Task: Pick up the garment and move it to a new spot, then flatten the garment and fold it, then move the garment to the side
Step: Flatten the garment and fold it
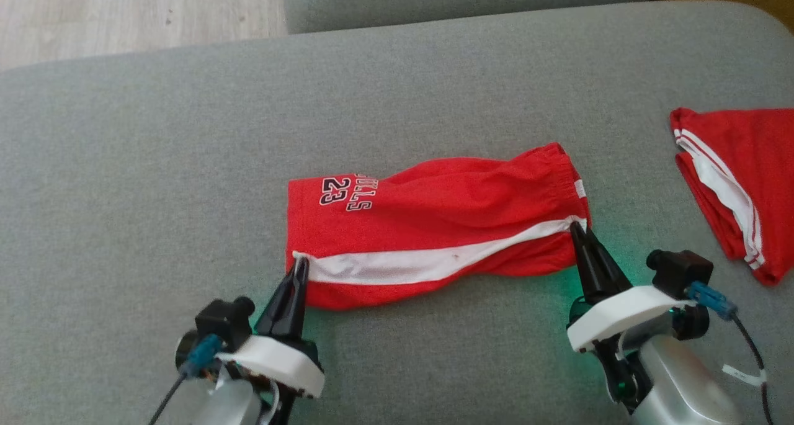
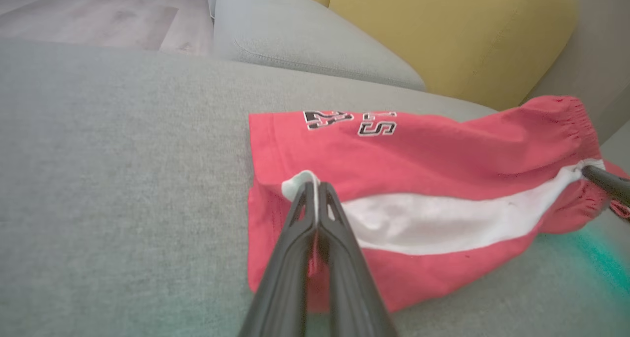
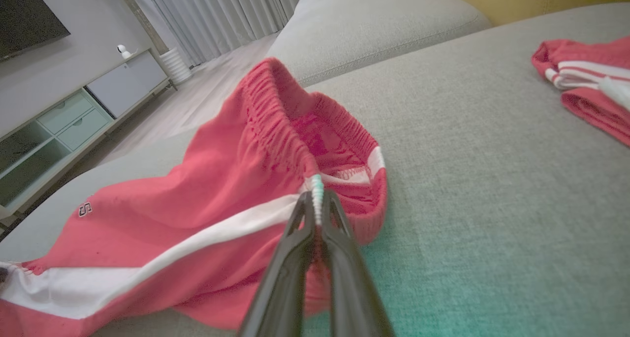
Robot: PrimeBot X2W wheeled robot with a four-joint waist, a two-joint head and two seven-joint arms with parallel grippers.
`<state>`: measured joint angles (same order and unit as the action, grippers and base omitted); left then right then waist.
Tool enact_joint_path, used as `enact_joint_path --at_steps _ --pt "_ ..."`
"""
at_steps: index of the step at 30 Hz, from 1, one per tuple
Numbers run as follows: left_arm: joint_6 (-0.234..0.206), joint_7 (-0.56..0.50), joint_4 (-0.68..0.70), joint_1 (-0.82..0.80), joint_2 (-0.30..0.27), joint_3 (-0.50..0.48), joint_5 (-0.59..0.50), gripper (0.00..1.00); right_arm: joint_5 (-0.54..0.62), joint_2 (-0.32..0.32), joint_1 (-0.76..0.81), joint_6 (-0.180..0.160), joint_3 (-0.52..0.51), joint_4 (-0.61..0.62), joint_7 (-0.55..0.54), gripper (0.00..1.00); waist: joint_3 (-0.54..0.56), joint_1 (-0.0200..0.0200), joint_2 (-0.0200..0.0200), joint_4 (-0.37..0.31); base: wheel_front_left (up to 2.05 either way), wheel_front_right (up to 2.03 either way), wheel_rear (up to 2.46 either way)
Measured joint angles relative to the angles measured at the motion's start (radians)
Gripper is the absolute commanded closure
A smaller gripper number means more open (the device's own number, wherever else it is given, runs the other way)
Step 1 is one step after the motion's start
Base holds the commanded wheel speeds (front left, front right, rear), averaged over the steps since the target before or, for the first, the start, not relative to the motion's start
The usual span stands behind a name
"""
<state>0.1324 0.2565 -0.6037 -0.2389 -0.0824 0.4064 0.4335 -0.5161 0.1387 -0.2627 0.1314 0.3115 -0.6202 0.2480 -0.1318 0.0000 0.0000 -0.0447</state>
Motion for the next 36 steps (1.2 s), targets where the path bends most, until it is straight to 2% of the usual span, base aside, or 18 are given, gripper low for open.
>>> enact_joint_path --at_steps 7,11,16,19,20,23,26,30,36 --pt "0.0 0.0 0.163 0.009 0.0 -0.077 -0.075 1.0 -0.008 -0.001 0.002 0.0 -0.027 0.069 0.0 1.0 0.055 0.0 0.0 0.011 0.0 0.0 0.0" --pt "0.0 0.0 0.282 0.025 -0.02 -0.117 -0.106 1.0 -0.036 0.028 0.001 0.0 -0.019 0.144 0.0 1.0 0.106 -0.0002 0.0 0.016 0.0 0.0 0.0" --pt "0.0 0.0 0.423 -0.007 -0.102 -0.164 -0.134 1.0 -0.096 0.115 -0.051 0.0 0.014 0.263 0.0 1.0 0.158 -0.0002 0.0 0.023 0.0 0.0 0.0" --pt "0.0 0.0 0.473 -0.041 -0.126 -0.187 -0.135 1.0 -0.125 0.151 -0.093 0.0 0.03 0.318 -0.001 1.0 0.173 -0.0002 0.0 0.026 0.0 0.0 0.0" --pt "0.0 0.001 0.518 -0.088 -0.162 -0.189 -0.139 1.0 -0.158 0.186 -0.137 0.0 0.041 0.379 -0.02 1.0 0.182 -0.0002 0.0 0.029 0.0 0.0 0.0" --pt "0.0 0.001 0.543 -0.133 -0.19 -0.2 -0.134 1.0 -0.181 0.218 -0.175 0.0 0.046 0.436 -0.058 1.0 0.183 -0.0003 0.0 0.031 0.0 0.0 0.0" --pt "0.001 0.001 0.548 -0.194 -0.219 -0.214 -0.106 1.0 -0.204 0.248 -0.225 0.0 0.052 0.487 -0.129 1.0 0.17 -0.0001 0.0 0.033 0.0 0.0 0.0" --pt "0.001 -0.006 0.473 -0.272 -0.242 -0.207 -0.1 1.0 -0.214 0.245 -0.294 0.0 0.069 0.475 -0.197 1.0 0.137 0.0 0.0 0.034 0.0 0.0 0.0" --pt "-0.001 -0.017 0.28 -0.443 -0.231 -0.162 -0.144 1.0 -0.211 0.172 -0.468 0.0 0.092 0.291 -0.21 1.0 0.036 0.0003 0.0 0.04 0.0 0.0 0.0"
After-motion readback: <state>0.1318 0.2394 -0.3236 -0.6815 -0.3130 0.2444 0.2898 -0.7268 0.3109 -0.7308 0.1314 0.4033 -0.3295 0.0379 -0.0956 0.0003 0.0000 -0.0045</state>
